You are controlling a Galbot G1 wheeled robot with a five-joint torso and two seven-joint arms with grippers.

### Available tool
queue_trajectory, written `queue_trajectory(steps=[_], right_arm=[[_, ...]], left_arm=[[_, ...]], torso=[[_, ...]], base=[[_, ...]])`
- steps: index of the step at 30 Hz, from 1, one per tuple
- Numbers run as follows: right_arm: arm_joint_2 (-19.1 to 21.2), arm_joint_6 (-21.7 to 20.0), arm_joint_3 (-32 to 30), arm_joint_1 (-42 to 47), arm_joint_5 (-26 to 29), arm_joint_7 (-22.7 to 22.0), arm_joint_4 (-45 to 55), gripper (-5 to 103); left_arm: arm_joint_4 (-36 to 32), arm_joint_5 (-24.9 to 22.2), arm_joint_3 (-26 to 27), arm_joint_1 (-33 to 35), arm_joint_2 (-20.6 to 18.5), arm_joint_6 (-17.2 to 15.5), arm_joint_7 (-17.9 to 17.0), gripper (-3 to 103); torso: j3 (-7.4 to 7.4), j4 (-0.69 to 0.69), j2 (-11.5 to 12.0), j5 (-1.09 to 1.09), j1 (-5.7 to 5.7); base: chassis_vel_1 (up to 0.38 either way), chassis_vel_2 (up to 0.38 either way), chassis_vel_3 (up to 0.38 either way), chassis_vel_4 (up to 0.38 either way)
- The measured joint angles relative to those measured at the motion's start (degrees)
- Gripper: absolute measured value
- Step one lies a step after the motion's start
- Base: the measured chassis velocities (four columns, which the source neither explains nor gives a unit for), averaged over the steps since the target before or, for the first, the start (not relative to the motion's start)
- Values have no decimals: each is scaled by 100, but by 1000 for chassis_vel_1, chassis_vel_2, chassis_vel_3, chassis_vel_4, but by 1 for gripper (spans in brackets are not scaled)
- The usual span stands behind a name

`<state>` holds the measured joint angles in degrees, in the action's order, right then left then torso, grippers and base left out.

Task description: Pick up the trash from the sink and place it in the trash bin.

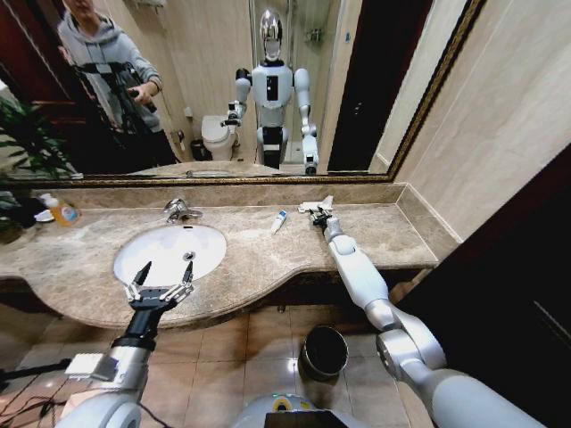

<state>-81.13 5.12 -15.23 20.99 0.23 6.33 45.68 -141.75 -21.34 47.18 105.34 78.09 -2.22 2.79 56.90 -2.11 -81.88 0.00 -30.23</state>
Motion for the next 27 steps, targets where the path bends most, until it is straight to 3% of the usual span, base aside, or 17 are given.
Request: queue_trajectory(steps=[7, 9, 13, 20, 24, 27], right_arm=[[-53, 10, 74, -159, -107, 22, -239, 82], [-60, 9, 87, -197, -129, 22, -287, 82], [-115, 5, 204, -341, -228, 22, -472, 97], [-323, -11, 239, -645, -455, -110, -953, 101], [-440, -12, 150, -757, -529, -180, -1167, 98], [-505, -8, 78, -805, -624, -204, -1295, 79]], left_arm=[[0, 0, 0, 0, 0, 0, 0, 100], [0, 0, 0, 0, 0, 0, 0, 100], [0, 0, 0, 0, 0, 0, 0, 100], [1, 0, 0, 0, 0, 0, 0, 100], [0, 0, 0, 0, 0, 0, 0, 100], [0, 0, 0, 0, 0, 0, 0, 100]], torso=[[0, 0, 0, -1, 0], [0, 0, 0, 0, 0], [0, 0, 0, -1, 0], [0, 0, 0, -1, 0], [0, -1, 0, -1, 0], [0, 0, 0, -1, 0]], base=[[0, 0, 0, 0], [0, 0, 0, 0], [0, 0, 0, 0], [0, 0, 0, 0], [0, 0, 0, 0], [0, 0, 0, 0]])
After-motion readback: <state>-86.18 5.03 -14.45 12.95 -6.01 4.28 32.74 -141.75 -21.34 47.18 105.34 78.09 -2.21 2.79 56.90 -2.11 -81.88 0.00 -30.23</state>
